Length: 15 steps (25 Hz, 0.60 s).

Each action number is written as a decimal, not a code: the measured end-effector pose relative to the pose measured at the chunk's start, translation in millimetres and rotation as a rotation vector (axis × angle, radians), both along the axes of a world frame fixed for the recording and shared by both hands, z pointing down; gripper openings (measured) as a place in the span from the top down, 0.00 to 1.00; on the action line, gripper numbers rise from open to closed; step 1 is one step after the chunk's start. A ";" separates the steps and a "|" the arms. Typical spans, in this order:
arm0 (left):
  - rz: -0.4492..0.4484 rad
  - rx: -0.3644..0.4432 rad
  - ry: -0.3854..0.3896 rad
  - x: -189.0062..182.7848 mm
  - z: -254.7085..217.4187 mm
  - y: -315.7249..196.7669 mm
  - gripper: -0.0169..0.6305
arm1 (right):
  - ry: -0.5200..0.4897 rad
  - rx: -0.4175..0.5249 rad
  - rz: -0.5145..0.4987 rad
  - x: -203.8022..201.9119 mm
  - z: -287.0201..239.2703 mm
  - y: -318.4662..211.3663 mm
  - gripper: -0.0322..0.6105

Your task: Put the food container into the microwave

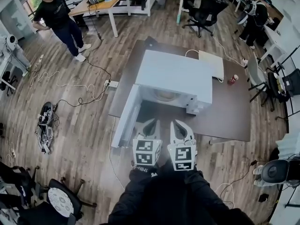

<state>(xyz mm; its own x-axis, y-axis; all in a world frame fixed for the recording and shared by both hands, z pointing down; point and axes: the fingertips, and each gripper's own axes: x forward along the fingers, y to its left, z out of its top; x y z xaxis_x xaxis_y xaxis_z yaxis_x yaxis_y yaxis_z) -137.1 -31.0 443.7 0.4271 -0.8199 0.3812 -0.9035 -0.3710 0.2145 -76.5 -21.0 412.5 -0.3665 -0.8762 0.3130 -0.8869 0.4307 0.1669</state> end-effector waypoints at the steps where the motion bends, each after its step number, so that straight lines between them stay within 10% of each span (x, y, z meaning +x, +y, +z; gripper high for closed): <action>1: 0.001 0.009 -0.005 1.9 -6.7 0.3 0.92 | -0.012 0.010 0.000 2.3 -7.3 0.4 0.91; 15: 0.012 0.165 -0.037 33.0 -74.6 -10.4 0.92 | -0.125 0.138 0.020 40.7 -75.4 -13.9 0.91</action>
